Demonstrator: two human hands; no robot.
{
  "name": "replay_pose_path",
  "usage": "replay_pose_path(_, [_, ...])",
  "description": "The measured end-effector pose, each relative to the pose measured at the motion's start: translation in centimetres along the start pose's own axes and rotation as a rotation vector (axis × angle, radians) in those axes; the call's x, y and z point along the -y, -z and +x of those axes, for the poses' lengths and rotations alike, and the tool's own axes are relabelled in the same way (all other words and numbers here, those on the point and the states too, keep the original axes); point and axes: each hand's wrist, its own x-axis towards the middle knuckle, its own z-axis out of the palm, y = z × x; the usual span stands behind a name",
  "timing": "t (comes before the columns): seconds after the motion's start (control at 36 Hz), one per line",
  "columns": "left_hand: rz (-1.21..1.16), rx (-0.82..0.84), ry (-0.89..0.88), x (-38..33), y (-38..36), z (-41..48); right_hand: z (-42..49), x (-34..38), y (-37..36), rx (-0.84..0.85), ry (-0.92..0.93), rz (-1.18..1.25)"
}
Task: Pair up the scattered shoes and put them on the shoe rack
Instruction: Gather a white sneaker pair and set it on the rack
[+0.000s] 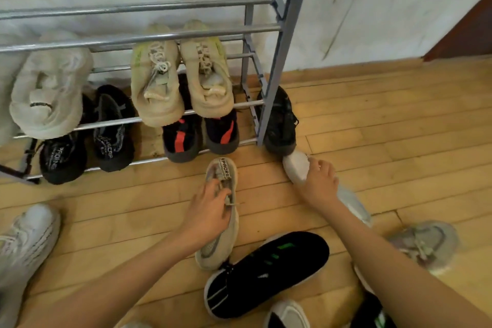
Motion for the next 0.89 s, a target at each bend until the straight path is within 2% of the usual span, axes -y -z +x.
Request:
replay_pose_path(0.19, [0.116,0.013,0.062,0.8,-1.9,0.6,1.5,-2.3,-0.4,0.162,-0.149,-0.057])
replay_pose_path(0.36, [0.117,0.046,0.03,1.9,-3.0,0.7,2.1,-2.7,0.3,0.162,-0.173,-0.143])
replay_pose_path(0.58, [0.147,0.042,0.013,2.0,-3.4,0.9,2.1,-4.5,1.7,0.315,-0.183,0.0])
replay_pose_path(0.67, [0.197,0.029,0.018,1.4,-3.9,0.8,1.3,-4.7,1.8,0.317,-0.131,-0.05])
replay_pose_path(0.75, [0.134,-0.039,-0.064,0.1,-4.4,0.6,0.7,-4.0,1.9,0.281,-0.124,-0.08])
replay_pose_path(0.89, [-0.008,0.1,-0.217,-2.5,-5.4,-0.3,-0.3,-3.4,1.3,0.147,-0.179,-0.006])
